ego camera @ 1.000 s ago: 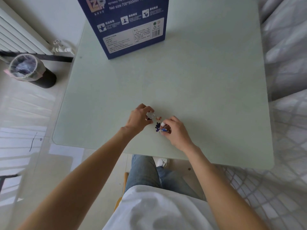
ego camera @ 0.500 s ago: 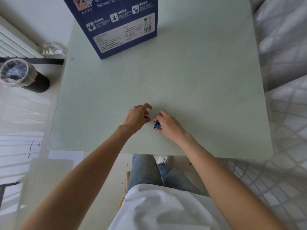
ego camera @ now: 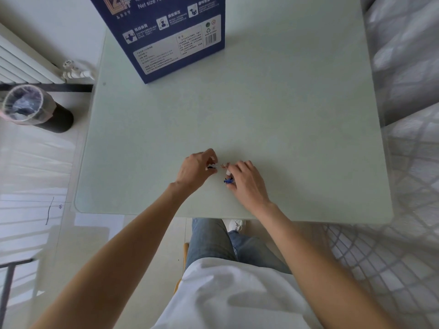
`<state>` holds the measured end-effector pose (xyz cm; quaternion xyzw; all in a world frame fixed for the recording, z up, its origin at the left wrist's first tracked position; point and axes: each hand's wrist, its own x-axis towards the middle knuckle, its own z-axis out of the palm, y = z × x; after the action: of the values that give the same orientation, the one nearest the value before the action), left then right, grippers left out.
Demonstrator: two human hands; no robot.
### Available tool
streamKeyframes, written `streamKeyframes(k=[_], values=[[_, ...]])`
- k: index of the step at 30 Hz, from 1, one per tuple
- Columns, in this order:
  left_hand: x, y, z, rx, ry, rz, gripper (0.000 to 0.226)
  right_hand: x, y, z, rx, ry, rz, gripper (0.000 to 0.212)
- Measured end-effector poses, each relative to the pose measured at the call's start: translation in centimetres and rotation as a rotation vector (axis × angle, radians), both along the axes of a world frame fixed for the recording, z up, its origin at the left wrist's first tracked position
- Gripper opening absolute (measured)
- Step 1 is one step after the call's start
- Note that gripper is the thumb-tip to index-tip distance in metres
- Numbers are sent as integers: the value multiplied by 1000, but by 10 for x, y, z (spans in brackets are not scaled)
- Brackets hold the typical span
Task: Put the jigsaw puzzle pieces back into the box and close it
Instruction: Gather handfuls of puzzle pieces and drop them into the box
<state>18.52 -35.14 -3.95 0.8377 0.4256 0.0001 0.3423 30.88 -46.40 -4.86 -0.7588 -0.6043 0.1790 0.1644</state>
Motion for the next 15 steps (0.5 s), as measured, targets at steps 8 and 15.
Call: streamKeyframes(k=[8, 15], values=[[22, 5, 7, -113, 6, -68, 33, 18, -24, 2, -39, 400, -323, 33], [31, 1, 9, -2, 197, -205, 22, 18, -16, 4, -156, 320, -217, 35]])
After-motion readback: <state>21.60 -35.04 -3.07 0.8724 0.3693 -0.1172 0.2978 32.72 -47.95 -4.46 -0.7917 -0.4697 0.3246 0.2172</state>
